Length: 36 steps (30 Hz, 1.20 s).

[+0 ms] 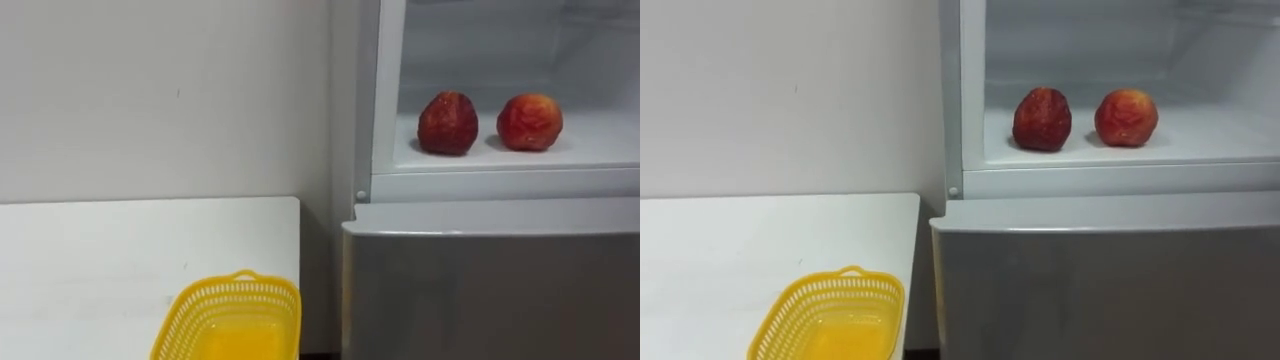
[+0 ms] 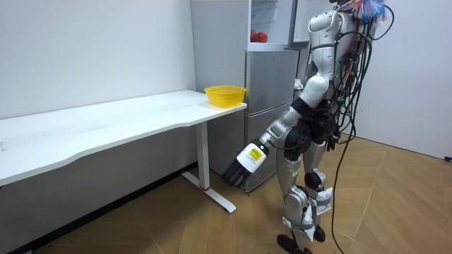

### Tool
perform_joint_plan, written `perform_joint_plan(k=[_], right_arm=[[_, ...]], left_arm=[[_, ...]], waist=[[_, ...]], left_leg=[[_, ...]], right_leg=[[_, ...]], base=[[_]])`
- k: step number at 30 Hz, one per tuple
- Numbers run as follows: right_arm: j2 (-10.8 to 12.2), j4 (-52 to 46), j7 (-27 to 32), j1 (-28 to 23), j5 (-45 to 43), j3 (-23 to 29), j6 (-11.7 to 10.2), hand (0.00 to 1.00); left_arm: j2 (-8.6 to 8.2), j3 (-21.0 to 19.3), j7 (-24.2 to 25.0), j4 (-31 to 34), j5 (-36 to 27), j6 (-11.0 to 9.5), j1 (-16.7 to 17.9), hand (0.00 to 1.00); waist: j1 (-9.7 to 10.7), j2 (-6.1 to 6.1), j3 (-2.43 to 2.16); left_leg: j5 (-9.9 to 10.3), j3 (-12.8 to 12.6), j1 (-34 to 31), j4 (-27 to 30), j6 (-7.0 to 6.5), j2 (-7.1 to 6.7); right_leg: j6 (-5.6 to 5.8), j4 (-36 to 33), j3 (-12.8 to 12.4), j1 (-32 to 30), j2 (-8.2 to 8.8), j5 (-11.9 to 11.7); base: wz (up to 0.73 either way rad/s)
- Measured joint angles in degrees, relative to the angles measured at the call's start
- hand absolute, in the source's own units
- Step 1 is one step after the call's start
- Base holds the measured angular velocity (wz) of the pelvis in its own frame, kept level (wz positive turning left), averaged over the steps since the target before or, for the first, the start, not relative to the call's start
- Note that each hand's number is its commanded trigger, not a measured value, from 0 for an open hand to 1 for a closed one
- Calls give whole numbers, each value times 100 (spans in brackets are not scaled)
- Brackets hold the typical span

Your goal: Retrieve from the upper fridge

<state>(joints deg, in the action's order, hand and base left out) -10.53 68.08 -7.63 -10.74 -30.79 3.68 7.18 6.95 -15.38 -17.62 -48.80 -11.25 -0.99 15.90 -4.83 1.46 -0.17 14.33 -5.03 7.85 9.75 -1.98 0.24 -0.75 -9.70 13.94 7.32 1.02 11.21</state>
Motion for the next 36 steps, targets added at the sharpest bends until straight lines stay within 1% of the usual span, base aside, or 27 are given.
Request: perform_joint_plan(k=[1,2,3,6,7,8,10,12,14,15,18,23,28,32,36], right_arm=[[-2,9,5,5,-7,-3,1,0],[-2,69,17,8,-11,-6,-5,0],[9,75,21,21,-20,-18,-10,0],[70,84,21,43,-77,-20,-1,0],[95,113,20,55,-70,-34,-1,0],[105,147,5,70,-43,-94,9,0],[120,155,-4,71,-4,-274,45,0],[133,166,-5,110,-5,-436,61,0],[177,198,-7,176,-5,-572,179,0],[192,195,-7,186,-5,-635,211,0],[207,200,-9,180,-4,-710,306,0],[245,197,-9,182,108,-749,420,0],[257,196,-9,201,187,-749,425,0],[256,173,-3,206,256,-745,423,0],[235,66,15,248,345,-736,403,0]], left_arm=[[1,1,63,-196,85,7,-12,0],[1,38,153,-536,247,42,-17,0],[-2,99,239,-749,398,115,-11,0],[-18,208,364,-947,901,207,-5,0],[-16,336,421,-975,1138,270,6,0],[-18,485,510,-986,1485,329,5,0],[-16,684,633,-1058,1921,373,-66,0],[-14,909,736,-1163,2310,499,-175,0],[-17,1175,862,-1259,2780,694,-240,0],[-19,1240,949,-1329,2961,800,-280,0],[-18,1367,1113,-1360,3196,995,-336,0],[-17,1413,1384,-1366,3534,1201,-388,0],[-18,1447,1621,-1385,3612,1311,-375,0],[-12,1452,1743,-1374,3617,1315,-388,0],[30,1523,1835,-1354,3690,1312,-383,0]], waist=[[-8,-11,12],[9,-9,22],[30,-5,11],[71,-31,19],[135,-48,19],[151,-54,20],[174,-75,16],[193,-95,19],[290,-129,17],[311,-144,18],[338,-165,21],[380,-160,19],[447,-155,21],[472,-154,24],[474,-165,26]], left_leg=[[0,-17,27,-9,0,1],[0,-53,82,-24,0,3],[0,-61,88,-28,0,2],[0,-54,57,-35,0,0],[0,-34,44,-24,0,-1],[0,-38,42,-26,-1,-2],[0,-46,40,-24,0,-1],[0,-86,40,-21,0,1],[0,-102,43,-16,0,2],[0,-113,50,-16,0,5],[0,-135,64,-17,0,6],[0,-125,81,-23,0,6],[0,-118,81,-15,-1,5],[1,-111,79,-25,-1,3],[1,-122,66,-24,-1,2]], right_leg=[[0,-1,-7,0,1,0],[0,0,-39,8,-3,0],[1,-5,-61,12,-5,1],[1,-8,-115,-3,-10,1],[1,-5,-105,-1,-8,1],[1,4,-130,-2,-11,1],[1,4,-125,4,-12,1],[1,3,-133,3,-11,1],[1,1,-150,-1,-12,1],[1,0,-171,-2,-15,1],[1,-8,-216,-7,-19,0],[1,-14,-230,6,-23,0],[0,-27,-265,4,-28,1],[-1,-23,-268,3,-28,2],[0,-19,-280,-38,-30,5]], base=[[-14],[-13],[-11],[1],[5],[0],[0],[-2],[-5],[-7],[-7],[0],[0],[0],[-1]])
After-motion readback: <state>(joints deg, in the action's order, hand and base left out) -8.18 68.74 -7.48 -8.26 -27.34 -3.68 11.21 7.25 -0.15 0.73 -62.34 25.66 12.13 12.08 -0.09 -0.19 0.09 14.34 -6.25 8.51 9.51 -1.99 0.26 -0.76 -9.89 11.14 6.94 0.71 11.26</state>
